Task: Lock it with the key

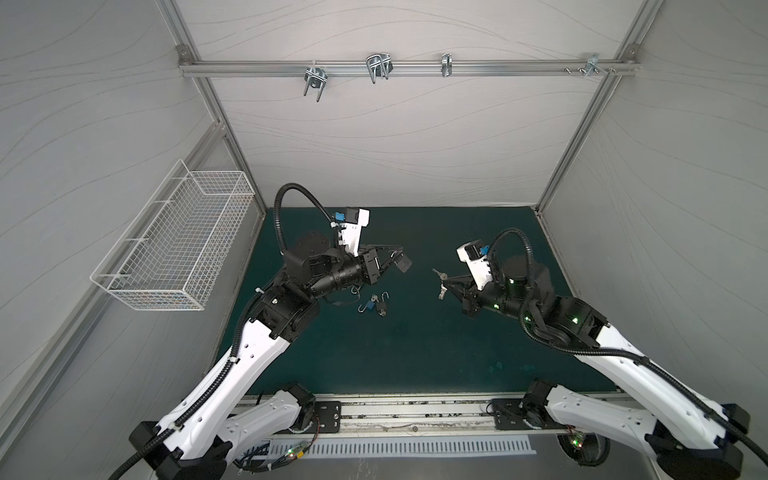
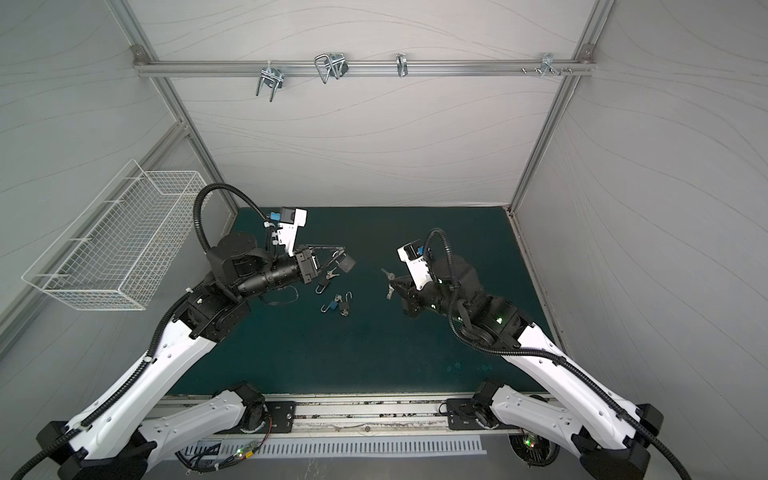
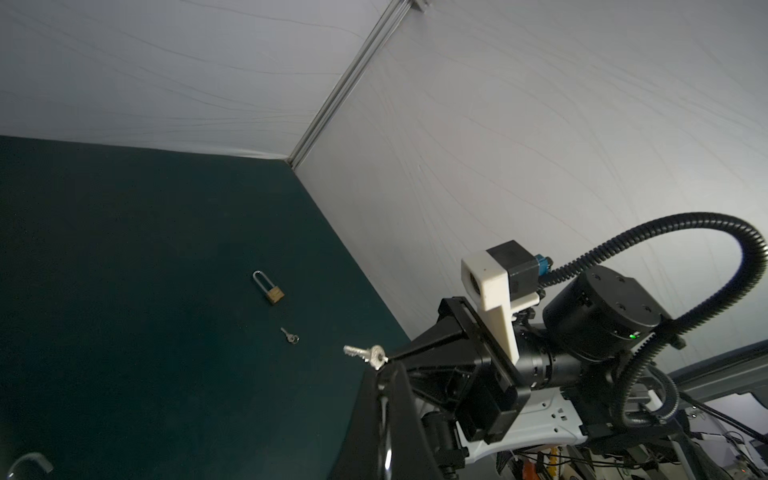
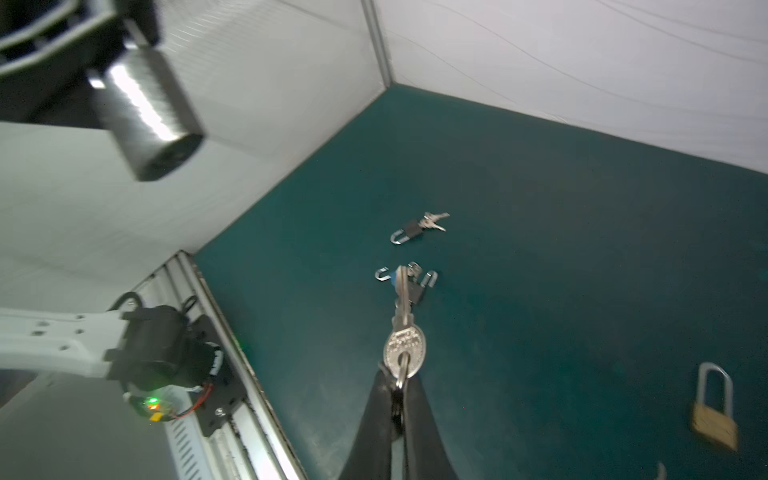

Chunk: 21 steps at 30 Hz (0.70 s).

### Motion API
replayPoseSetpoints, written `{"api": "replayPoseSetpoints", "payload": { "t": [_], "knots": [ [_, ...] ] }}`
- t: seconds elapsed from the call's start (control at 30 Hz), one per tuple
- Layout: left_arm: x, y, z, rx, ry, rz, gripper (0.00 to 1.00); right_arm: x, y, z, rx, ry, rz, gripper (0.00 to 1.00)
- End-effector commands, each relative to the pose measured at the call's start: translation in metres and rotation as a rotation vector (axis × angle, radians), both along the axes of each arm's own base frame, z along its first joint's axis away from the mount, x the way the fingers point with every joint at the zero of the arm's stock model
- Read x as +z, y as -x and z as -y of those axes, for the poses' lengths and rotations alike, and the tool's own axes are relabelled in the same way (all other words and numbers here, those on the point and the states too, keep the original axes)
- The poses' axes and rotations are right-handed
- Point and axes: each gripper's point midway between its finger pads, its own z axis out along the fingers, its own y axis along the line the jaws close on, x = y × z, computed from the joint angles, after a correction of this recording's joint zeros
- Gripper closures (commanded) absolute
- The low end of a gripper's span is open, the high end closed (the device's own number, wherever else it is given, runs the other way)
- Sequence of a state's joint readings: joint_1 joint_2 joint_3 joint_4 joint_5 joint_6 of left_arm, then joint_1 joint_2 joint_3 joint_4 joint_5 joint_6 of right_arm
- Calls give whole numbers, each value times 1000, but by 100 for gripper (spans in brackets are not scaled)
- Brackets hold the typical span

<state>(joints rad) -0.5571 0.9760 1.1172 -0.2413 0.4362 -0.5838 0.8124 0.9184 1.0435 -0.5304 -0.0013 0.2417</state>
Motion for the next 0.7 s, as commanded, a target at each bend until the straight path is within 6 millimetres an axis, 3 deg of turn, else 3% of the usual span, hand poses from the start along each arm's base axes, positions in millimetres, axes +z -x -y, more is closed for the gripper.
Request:
{"api": "replayPoseSetpoints", "payload": {
  "t": [0.0, 0.23, 0.43, 0.67],
  "knots": [
    [-36, -6, -7, 44, -88, -43, 100, -49, -7, 36, -157, 81, -178, 100],
    [-102, -7, 1, 57, -136, -173, 100, -110, -24, 72, -321, 56, -407, 100],
    [-146, -1, 25, 17, -202, -230, 100, -154, -32, 68, -317, 145, -520, 100],
    [-166, -8, 33, 23, -188, -292, 100, -197, -54, 57, -303, 224, -587, 100]
  ]
}}
